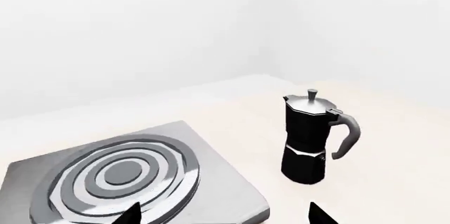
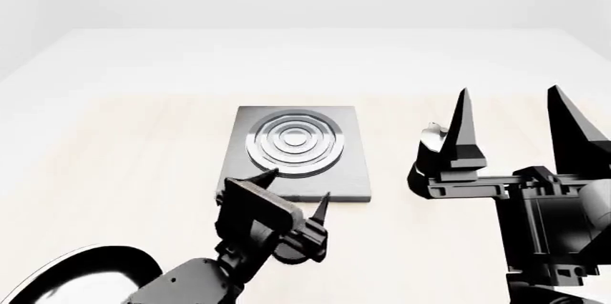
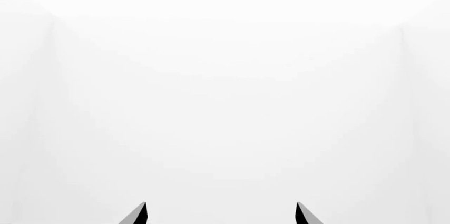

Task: Turn on the stove and put the moka pot on it.

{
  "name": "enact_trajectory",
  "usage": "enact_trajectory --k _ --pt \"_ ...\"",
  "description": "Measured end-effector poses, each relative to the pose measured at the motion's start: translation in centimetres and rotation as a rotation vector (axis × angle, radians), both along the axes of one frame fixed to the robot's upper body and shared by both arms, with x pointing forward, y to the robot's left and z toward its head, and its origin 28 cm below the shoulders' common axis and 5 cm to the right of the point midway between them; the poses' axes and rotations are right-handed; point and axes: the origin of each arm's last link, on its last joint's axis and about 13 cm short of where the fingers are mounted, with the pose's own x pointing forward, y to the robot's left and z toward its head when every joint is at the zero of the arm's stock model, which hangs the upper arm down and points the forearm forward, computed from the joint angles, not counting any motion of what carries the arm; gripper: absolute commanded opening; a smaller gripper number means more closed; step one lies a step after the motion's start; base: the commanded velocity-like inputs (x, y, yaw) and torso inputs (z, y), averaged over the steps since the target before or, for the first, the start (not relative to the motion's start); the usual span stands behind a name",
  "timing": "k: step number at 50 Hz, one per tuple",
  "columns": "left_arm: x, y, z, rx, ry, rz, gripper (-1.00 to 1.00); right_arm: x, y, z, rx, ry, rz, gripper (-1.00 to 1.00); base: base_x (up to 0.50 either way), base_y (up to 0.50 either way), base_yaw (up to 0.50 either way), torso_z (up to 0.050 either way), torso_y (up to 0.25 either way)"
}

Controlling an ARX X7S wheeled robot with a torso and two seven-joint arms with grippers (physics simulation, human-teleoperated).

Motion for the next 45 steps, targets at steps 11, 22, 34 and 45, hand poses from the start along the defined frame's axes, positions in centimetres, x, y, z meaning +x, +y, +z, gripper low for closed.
enact_trajectory --k 11,22,34,45 --pt "-1.5 2.2 4.1 -0.055 -0.329 0.169 1.0 0.1 0.0 0.0 -0.002 0.003 -0.003 1.0 0.0 0.0 0.0 0.0 0.0" --pt "-4.1 3.9 7.6 -0.078 -0.598 0.276 1.0 0.4 -0.2 -0.3 -0.002 0.022 -0.015 1.0 0.0 0.0 0.0 0.0 0.0" --pt "-6.9 4.9 10.2 -0.091 -0.775 0.323 1.0 1.2 -0.5 -0.9 -0.006 0.064 -0.035 1.0 0.0 0.0 0.0 0.0 0.0" --pt "-8.8 5.3 11.9 -0.093 -0.871 0.34 1.0 2.1 -0.9 -2.0 0.002 0.116 -0.052 1.0 0.0 0.0 0.0 0.0 0.0"
